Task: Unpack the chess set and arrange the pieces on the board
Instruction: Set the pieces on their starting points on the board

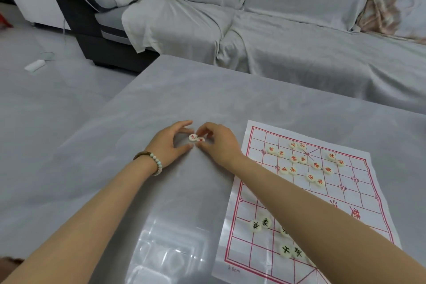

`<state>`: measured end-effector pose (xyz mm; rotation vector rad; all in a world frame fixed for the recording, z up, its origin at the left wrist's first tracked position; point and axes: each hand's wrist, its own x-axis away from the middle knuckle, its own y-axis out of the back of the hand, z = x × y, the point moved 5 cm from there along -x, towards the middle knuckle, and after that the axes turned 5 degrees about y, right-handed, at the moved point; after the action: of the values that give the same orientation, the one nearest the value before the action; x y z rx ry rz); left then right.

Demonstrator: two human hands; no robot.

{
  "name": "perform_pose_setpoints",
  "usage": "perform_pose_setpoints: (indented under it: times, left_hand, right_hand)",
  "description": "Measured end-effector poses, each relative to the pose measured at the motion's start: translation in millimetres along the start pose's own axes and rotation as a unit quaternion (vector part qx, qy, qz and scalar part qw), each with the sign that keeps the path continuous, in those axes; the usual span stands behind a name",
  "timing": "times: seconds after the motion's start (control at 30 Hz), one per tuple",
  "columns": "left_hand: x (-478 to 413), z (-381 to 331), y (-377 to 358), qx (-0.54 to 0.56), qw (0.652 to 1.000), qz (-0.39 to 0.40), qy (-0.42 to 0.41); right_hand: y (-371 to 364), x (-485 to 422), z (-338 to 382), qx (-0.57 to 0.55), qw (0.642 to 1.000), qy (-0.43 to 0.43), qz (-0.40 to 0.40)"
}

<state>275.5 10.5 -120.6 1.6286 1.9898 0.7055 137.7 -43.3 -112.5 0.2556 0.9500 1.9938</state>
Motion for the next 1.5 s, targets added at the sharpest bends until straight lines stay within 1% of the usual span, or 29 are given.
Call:
perform_pose_setpoints:
  times: [0.17, 0.27, 0.37, 0.5, 0.57, 0.63, 0.67, 0.77, 0.9, 1.0, 1.1, 1.2, 1.27, 1.33, 1.4, 1.5]
  left_hand:
    - [2.1, -9.3, 0.9, -0.005, 0.999, -0.033, 0.009]
    - [8.2, -27.6, -14.0, 0.015, 1.000, -0.005, 0.003]
    - [13.8, -56.2, -39.9, 0.042, 0.999, 0.021, -0.016]
    - [15.5, -99.1, -77.5, 0.002, 0.999, 0.048, -0.024]
    - [13.5, -113.5, -93.5, -0.019, 0.999, 0.045, -0.018]
    - [11.5, -119.3, -106.9, -0.016, 0.999, 0.040, -0.002]
    - [11.0, -120.3, -112.8, -0.009, 0.999, 0.038, 0.005]
    - [12.5, -120.1, -124.2, 0.003, 1.000, 0.024, 0.010]
    - [17.8, -120.0, -126.1, 0.032, 0.999, 0.016, 0.019]
    - [28.4, -122.8, -122.0, 0.043, 0.999, 0.008, 0.020]
    - [49.1, -134.9, -121.4, 0.001, 1.000, 0.010, -0.012]
    - [83.6, -154.7, -135.3, -0.047, 0.994, 0.076, -0.066]
    - [103.8, -161.9, -151.5, -0.133, 0.979, 0.123, -0.098]
    - [116.5, -159.9, -168.8, -0.237, 0.953, 0.158, -0.107]
    - [122.9, -154.2, -179.2, -0.298, 0.935, 0.166, -0.099]
    - [126.0, -148.7, -183.3, -0.325, 0.928, 0.150, -0.104]
  right_hand:
    - [12.9, 13.7, -2.9, -0.011, 1.000, 0.000, 0.007]
    - [41.4, 34.9, -11.5, 0.003, 1.000, 0.006, -0.012]
    - [87.3, 68.5, -28.4, 0.014, 0.998, 0.000, -0.066]
    - [155.2, 131.5, -66.6, 0.020, 0.985, -0.062, -0.162]
    - [181.4, 158.9, -89.3, 0.022, 0.975, -0.099, -0.196]
    - [196.7, 179.6, -109.2, 0.017, 0.968, -0.127, -0.216]
    - [199.4, 187.1, -117.2, 0.020, 0.967, -0.137, -0.215]
    - [192.1, 201.5, -133.8, 0.030, 0.969, -0.166, -0.179]
    - [189.6, 207.3, -138.4, -0.011, 0.965, -0.180, -0.191]
    - [193.0, 218.3, -128.9, -0.010, 0.965, -0.171, -0.201]
    - [194.1, 238.0, -113.1, -0.018, 0.971, -0.150, -0.183]
    - [183.2, 255.7, -100.2, -0.039, 0.981, -0.162, -0.102]
    - [172.4, 258.9, -93.0, -0.049, 0.984, -0.163, -0.043]
    - [164.1, 255.4, -86.5, -0.044, 0.988, -0.150, -0.006]
    - [160.5, 249.6, -83.4, -0.037, 0.988, -0.150, -0.001]
    - [155.4, 242.4, -79.2, -0.026, 0.989, -0.142, 0.019]
